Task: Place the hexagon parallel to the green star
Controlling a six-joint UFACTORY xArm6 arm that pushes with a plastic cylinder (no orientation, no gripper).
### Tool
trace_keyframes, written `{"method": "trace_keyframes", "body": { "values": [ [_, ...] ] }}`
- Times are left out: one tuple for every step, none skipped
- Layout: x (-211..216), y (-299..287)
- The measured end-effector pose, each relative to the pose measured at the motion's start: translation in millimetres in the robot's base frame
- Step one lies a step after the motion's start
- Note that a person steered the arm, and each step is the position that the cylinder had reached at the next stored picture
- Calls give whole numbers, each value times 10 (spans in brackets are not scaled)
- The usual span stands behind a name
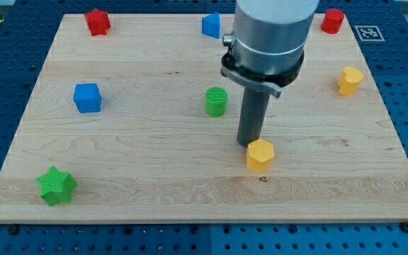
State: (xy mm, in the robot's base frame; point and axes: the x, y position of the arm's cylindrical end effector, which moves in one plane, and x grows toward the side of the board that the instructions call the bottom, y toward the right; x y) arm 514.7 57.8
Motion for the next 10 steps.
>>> {"method": "trace_keyframes", "body": {
  "values": [
    [120,-9],
    [225,31],
    [-94,205],
    [139,259],
    [240,259],
    [250,259],
    [288,259],
    [342,259],
    [436,259],
    [436,259]
  ]
}}
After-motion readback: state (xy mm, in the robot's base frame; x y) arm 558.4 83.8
